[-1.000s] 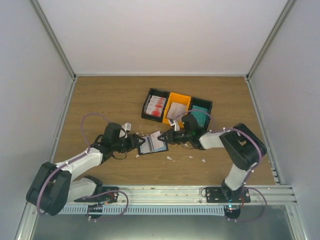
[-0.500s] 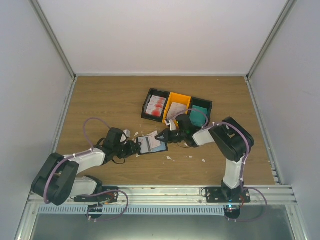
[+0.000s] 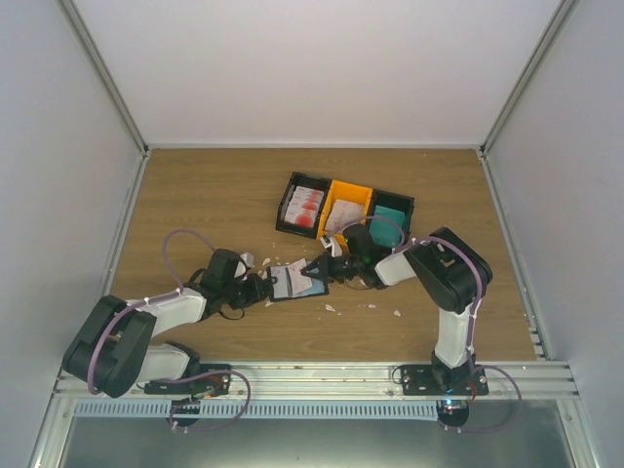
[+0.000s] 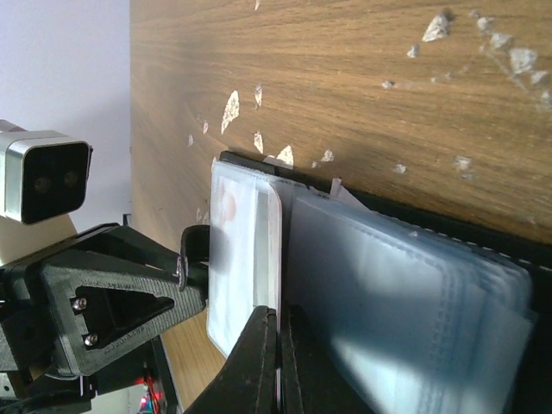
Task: Put the credit cards into the card holder
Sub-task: Insert the credit card into the card holder.
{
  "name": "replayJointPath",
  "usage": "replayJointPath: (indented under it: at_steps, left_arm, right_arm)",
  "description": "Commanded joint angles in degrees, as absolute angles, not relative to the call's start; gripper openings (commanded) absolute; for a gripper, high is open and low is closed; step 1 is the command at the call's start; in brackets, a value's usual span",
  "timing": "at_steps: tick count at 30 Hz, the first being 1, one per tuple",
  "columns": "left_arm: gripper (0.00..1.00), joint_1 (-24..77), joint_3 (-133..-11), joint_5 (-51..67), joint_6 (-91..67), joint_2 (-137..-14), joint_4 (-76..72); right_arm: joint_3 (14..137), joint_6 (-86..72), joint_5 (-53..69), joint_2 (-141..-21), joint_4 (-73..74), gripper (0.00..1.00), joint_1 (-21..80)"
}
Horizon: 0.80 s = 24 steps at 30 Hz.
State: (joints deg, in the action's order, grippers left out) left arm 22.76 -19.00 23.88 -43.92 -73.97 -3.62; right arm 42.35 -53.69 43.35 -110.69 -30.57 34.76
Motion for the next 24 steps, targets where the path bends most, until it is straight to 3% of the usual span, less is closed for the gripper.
replayJointPath:
  at_steps: [1,24]
  left_arm:
    - [0.18,22.7,-17.8,21.7,-43.0,-74.0,-3.7]
    - [0.10,22.9,-17.9,24.0,-42.9,-77.1,-6.4]
  right_arm:
    - [42.4,-54.3,40.6,-110.8,-28.0,0.01,35.3]
    - [44.9,-54.7,41.2,-116.7,-25.4,0.01,38.3]
